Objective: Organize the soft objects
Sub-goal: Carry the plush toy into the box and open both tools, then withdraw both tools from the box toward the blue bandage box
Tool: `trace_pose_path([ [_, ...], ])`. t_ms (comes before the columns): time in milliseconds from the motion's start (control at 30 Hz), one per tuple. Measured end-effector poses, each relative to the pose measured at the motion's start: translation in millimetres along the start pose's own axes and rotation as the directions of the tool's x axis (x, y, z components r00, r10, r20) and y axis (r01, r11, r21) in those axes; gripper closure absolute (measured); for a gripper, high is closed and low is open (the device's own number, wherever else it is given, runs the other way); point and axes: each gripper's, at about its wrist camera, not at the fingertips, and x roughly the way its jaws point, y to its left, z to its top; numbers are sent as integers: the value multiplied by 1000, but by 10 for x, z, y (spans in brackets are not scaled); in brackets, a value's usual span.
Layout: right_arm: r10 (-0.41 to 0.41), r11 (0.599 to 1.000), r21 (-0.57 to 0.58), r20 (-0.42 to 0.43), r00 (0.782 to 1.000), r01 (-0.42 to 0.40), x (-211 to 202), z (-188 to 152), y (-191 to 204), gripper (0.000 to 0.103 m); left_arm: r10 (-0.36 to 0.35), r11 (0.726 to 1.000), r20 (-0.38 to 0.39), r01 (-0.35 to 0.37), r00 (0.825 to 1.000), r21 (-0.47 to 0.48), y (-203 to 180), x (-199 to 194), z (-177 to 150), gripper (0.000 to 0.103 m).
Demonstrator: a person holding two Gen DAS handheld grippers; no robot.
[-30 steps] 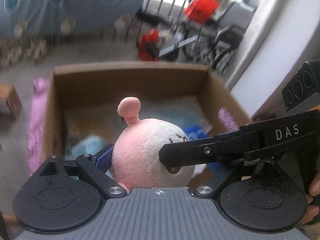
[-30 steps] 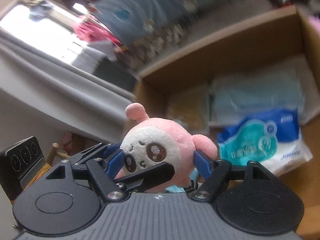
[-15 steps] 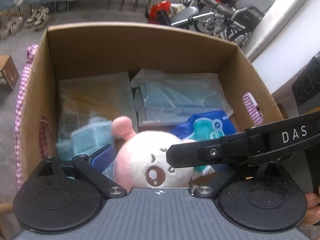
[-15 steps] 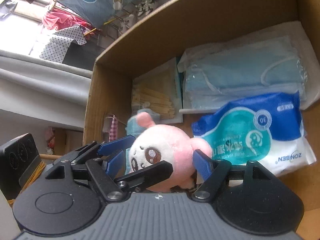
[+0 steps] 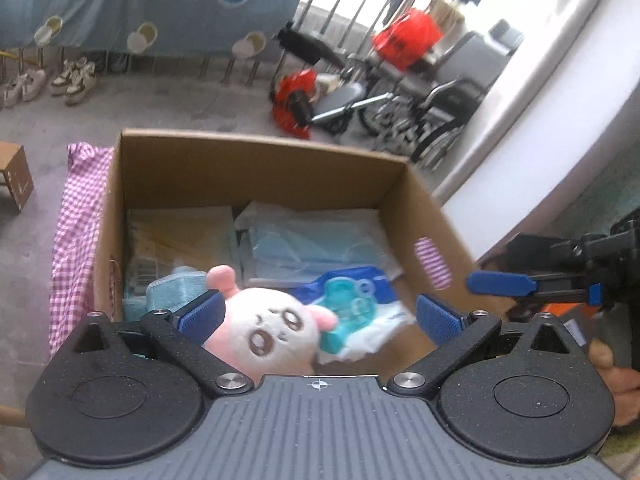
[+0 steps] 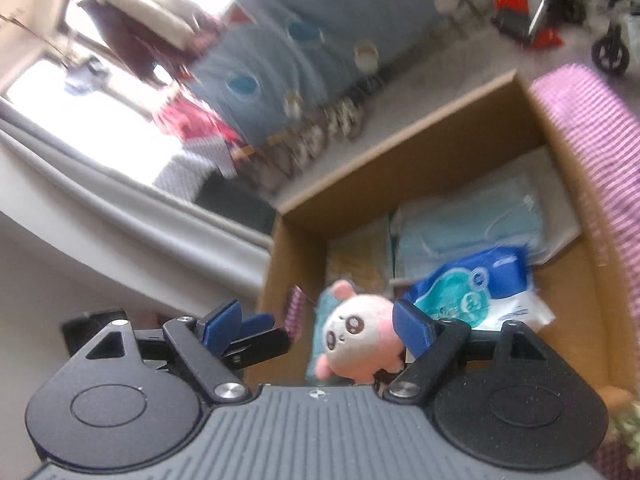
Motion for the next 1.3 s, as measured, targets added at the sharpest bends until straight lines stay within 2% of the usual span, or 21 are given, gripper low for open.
trace_pose_path([
  [200, 27, 998, -52, 172, 985, -18, -877, -342, -34, 14, -84, 996, 57, 84, 995, -6, -132, -446, -295, 0],
  [267, 27, 998, -63, 193, 981, -15, -1018, -522, -71, 14, -103, 995, 52, 104, 993, -11, -163, -523, -435, 0],
  [367, 6, 999, -54, 177, 984, 4, -1074, -823, -172, 14, -121, 992, 49, 122, 991, -29, -179, -568, -688, 0],
  [500, -42, 998, -36, 108, 993, 46, -893, -1183, -309, 14, -129, 989, -2, 128, 992, -68, -186, -464, -1095, 0],
  [667, -68, 998, 10, 12, 998, 68, -565, -1458, -499, 14, -128, 987, -123, 115, 984, -109, -202, -187, -1608, 1],
  [800, -127, 991, -49, -57, 990, 124, -269, -1548, -486, 15, -152, 984, -194, 130, 969, -121, -238, -16, -1870, 1],
  [1033, -299, 940, -200, -103, 949, 275, 112, -1723, -446, 29, -215, 974, -246, 189, 945, -124, -394, 169, -2079, 8],
  [1200, -323, 938, -178, -150, 934, 296, 208, -1801, -551, 32, -256, 965, -285, 227, 923, -134, -457, 322, -2165, 13],
  [1300, -315, 945, -146, -163, 935, 293, 225, -1859, -618, 33, -258, 965, -293, 230, 921, -125, -492, 408, -2186, 14],
])
